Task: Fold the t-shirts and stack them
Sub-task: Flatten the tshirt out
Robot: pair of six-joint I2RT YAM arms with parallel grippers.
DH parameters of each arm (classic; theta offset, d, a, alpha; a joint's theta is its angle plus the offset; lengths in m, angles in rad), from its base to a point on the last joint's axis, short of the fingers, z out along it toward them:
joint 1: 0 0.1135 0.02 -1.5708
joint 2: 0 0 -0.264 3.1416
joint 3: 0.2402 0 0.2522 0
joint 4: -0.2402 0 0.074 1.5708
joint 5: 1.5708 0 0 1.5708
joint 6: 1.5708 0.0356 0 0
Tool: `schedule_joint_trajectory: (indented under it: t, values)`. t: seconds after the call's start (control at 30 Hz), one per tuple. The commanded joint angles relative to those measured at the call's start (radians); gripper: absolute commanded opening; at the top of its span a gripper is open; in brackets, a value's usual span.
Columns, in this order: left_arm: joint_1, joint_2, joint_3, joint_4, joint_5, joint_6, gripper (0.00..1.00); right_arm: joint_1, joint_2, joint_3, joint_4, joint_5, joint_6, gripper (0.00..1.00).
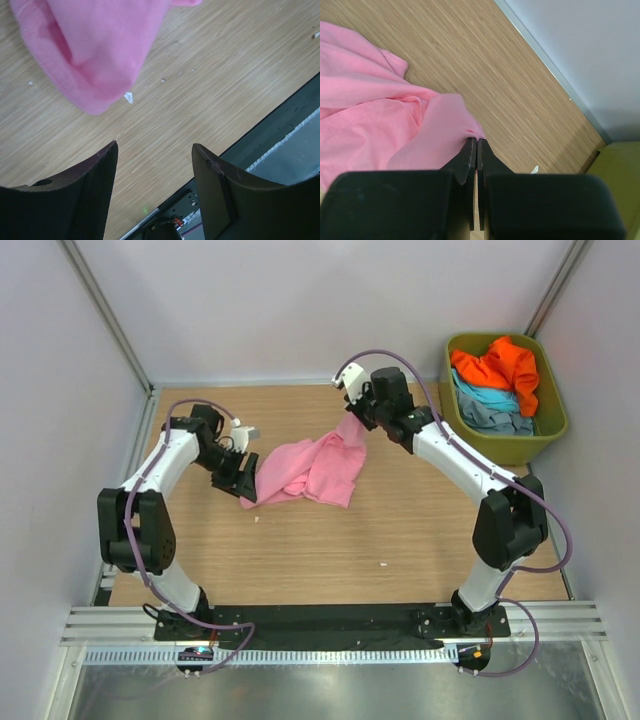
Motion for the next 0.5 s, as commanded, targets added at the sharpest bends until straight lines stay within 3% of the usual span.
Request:
schedule_joint_trajectory:
  t: [0.0, 0.2, 0.47]
  values:
    - [0.037, -0.03, 0.008, 0.045, -0.037, -0.025, 0.62, 0.002, -0.078, -0.011, 0.042, -0.011, -0.013, 0.01]
    - [0.045, 0.089, 0.028, 0.057, -0.057, -0.034, 0.62, 0.002, -0.073, -0.016, 0.039, -0.016, -0.011, 0.01]
    - [0.055, 0.264, 0.131, 0.071, -0.037, -0.065, 0.53, 0.002, -0.076, -0.014, 0.036, -0.01, -0.013, 0.01]
